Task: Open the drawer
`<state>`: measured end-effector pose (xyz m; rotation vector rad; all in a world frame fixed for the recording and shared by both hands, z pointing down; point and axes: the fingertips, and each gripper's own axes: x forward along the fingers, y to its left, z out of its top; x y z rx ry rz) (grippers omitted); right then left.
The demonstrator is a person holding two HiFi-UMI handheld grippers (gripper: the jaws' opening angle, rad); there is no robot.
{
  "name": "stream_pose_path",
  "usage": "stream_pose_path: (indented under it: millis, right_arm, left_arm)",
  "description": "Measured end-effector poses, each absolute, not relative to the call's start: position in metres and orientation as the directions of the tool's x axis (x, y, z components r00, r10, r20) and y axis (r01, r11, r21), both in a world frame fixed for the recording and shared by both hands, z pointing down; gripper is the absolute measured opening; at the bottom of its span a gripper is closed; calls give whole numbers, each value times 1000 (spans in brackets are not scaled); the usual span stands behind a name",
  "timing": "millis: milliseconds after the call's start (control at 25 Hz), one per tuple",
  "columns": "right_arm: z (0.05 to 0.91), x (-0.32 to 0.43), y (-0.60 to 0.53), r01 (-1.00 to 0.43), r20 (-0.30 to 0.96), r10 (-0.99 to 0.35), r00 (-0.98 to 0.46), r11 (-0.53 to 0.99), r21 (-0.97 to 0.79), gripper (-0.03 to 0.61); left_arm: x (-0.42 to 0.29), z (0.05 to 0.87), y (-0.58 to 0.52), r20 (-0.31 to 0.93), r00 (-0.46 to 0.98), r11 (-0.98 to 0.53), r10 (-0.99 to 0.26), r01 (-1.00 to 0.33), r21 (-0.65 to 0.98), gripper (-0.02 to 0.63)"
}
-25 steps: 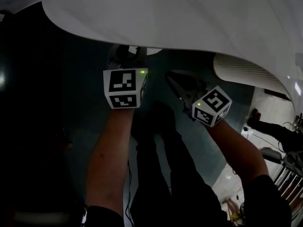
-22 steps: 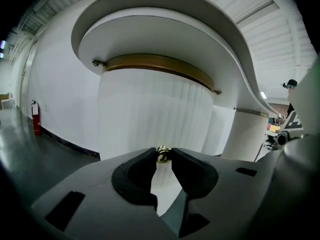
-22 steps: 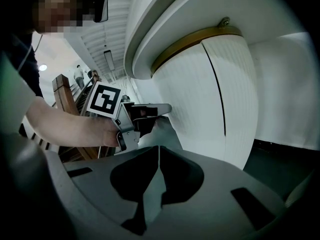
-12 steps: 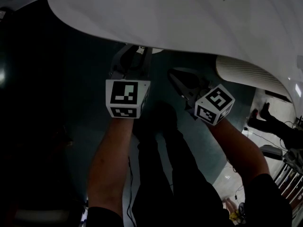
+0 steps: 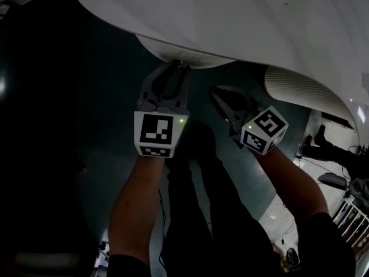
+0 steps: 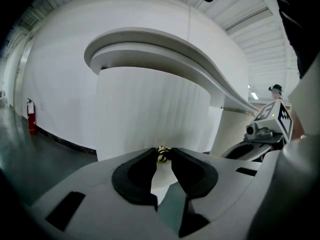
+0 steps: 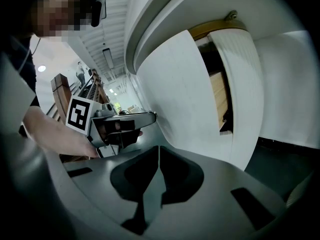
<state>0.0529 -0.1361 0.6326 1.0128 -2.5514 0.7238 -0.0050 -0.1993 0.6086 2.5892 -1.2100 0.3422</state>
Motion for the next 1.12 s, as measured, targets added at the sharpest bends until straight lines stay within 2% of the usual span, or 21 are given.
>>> stream_pose_path:
  millis: [440,840,1120]
  right_arm:
    - [634,38,-122,-690,445,-536,-717,635,-348,18]
    - [599,38,-79,-683,459,-515,-724,628,-372,18]
    - [570,14,-31,-603,482,-424,-766,734,-312,18]
  left_arm:
    - [-25,635,-168,383,627,-609,-678,-772,184,103]
    - [-41,632,-115,465,619,-610,-633,-768,194,104]
    - [-54,637,-78,491,623,-599,-609,-767,231,104]
